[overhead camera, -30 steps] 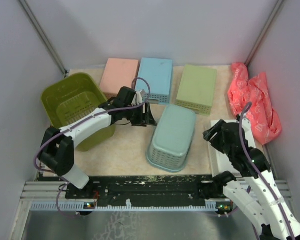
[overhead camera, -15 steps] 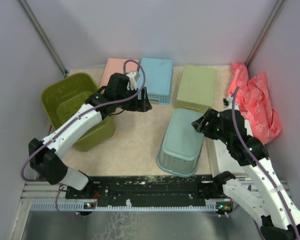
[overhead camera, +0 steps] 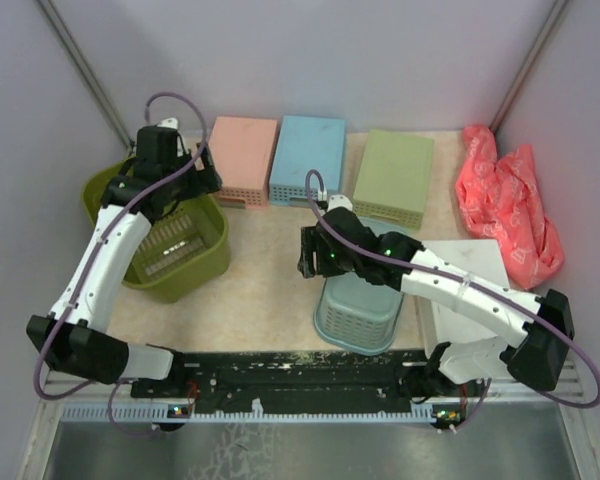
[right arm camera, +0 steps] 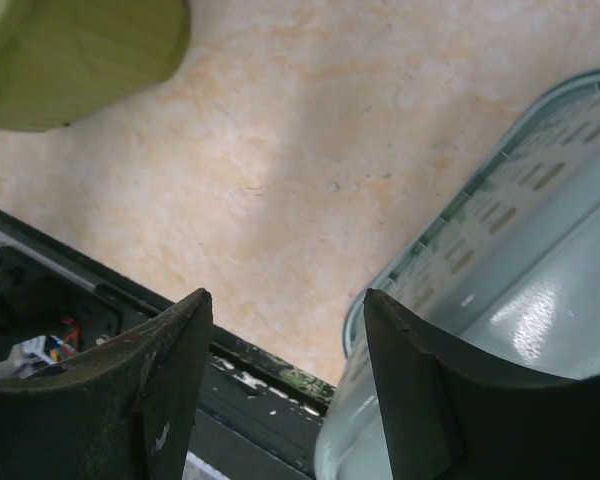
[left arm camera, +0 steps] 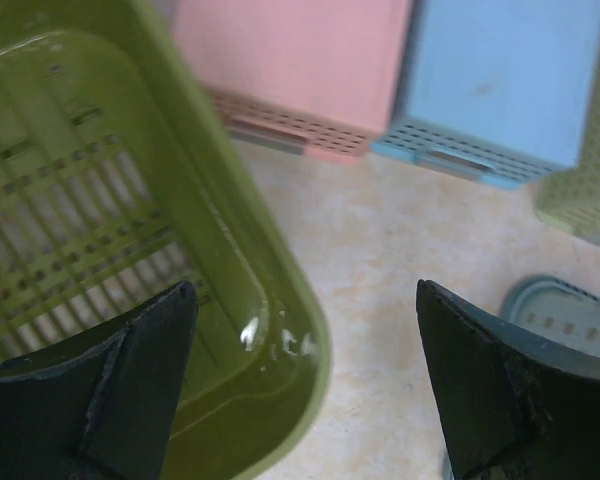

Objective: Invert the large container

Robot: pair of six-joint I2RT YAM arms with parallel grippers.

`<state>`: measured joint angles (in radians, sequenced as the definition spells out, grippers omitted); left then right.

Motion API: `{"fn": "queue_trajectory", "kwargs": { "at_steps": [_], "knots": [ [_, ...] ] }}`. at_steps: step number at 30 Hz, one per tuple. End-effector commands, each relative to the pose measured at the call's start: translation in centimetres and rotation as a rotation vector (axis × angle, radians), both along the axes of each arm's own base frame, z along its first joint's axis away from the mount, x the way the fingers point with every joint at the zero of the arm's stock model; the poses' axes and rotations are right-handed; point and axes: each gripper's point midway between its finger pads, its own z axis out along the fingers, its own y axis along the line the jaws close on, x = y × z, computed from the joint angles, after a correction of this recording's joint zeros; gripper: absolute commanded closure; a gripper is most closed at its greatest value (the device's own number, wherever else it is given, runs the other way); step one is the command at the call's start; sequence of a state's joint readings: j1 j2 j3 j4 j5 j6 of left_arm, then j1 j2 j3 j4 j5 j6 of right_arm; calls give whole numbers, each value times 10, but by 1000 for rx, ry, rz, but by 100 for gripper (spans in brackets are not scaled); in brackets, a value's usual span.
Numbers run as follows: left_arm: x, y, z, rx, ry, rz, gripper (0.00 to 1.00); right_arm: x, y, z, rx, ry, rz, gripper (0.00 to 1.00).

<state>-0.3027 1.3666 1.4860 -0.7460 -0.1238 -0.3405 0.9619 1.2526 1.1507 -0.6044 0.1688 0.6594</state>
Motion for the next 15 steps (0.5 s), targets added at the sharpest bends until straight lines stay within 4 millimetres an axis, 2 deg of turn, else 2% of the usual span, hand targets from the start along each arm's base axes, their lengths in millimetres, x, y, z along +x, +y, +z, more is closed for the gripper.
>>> {"fn": "queue_trajectory", "kwargs": {
  "at_steps": [1, 4, 8, 11, 15],
  "knots": [
    [-3, 42, -34, 24, 106, 126, 6, 7, -19, -9, -90, -15, -70, 37],
    [-2, 55, -57, 50, 156, 173, 7, 8, -40, -10, -158, -31, -128, 35],
    [6, 46, -74, 24, 173, 149, 11, 7, -52, 1, -152, -61, -154, 35],
    [9, 34, -75, -18, 174, 95, 13, 5, -47, 15, -79, -93, -133, 35],
    [20, 30, -65, -32, 118, 97, 14, 7, -43, 32, 9, -145, -135, 35]
  ]
}}
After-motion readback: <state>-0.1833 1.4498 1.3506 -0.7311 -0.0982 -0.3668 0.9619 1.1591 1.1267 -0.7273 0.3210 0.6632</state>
